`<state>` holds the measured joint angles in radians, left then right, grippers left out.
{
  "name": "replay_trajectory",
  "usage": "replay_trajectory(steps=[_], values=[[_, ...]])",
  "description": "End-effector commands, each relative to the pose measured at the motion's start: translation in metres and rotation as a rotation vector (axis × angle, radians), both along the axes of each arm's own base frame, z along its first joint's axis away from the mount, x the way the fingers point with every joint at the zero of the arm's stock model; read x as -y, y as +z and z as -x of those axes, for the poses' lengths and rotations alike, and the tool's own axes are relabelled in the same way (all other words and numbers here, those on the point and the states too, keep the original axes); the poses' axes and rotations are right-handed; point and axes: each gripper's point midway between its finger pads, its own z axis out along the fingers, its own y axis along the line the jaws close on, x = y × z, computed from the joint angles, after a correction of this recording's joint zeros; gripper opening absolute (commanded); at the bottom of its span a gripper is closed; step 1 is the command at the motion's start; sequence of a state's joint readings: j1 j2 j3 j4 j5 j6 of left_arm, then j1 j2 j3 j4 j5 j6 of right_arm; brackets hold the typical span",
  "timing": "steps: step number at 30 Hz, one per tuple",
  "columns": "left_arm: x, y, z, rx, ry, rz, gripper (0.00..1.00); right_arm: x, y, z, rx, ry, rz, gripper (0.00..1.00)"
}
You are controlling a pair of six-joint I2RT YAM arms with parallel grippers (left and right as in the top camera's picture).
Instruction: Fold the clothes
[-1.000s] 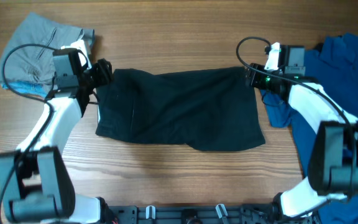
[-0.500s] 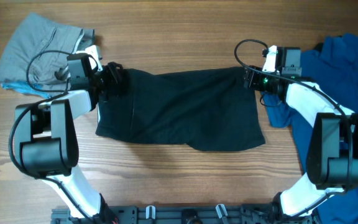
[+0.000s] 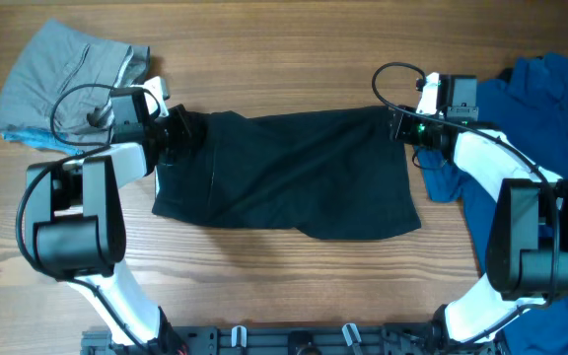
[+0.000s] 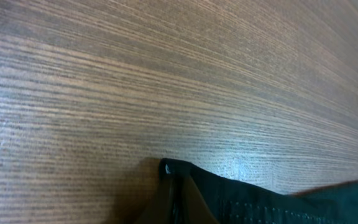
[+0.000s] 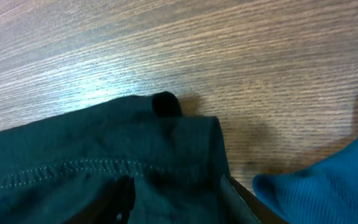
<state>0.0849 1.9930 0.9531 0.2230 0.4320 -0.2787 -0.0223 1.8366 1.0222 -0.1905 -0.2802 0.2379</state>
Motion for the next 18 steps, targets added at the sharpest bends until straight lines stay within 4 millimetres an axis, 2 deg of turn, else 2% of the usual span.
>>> replay_trajectory(steps=[1, 2, 4, 8, 9, 10, 12, 14, 15, 18], values=[[0.003, 0.043, -0.002, 0.063, -0.008, -0.007, 0.04, 0.009, -0.001, -0.009, 0.028, -0.025, 0.041, 0.57], [-0.001, 0.055, 0.000, 0.069, 0.011, -0.027, 0.04, 0.010, 0.001, -0.012, 0.046, -0.022, 0.047, 0.63], [-0.003, 0.071, 0.003, 0.085, 0.017, -0.047, 0.04, 0.010, 0.003, -0.016, 0.062, -0.021, 0.046, 0.68], [-0.009, 0.095, 0.012, 0.095, 0.044, -0.077, 0.04, 0.002, -0.007, -0.016, 0.051, 0.005, 0.009, 0.67], [-0.009, 0.097, 0.013, 0.096, 0.045, -0.077, 0.04, -0.002, -0.010, -0.015, 0.050, 0.029, -0.004, 0.63], [-0.009, 0.099, 0.015, 0.095, 0.044, -0.077, 0.04, -0.005, -0.015, -0.015, 0.042, 0.043, -0.019, 0.54], [-0.008, 0.100, 0.018, 0.085, 0.044, -0.076, 0.04, -0.012, -0.023, -0.011, 0.021, 0.066, -0.058, 0.35], [-0.008, 0.097, 0.021, 0.064, 0.044, -0.074, 0.04, -0.014, -0.023, -0.011, 0.020, 0.071, -0.066, 0.11], [-0.008, 0.095, 0.024, 0.049, 0.043, -0.073, 0.04, -0.014, -0.017, -0.011, 0.026, 0.071, -0.072, 0.04], [-0.007, 0.105, 0.033, 0.038, 0.043, -0.073, 0.04, -0.011, 0.011, -0.007, 0.056, 0.067, -0.067, 0.04]])
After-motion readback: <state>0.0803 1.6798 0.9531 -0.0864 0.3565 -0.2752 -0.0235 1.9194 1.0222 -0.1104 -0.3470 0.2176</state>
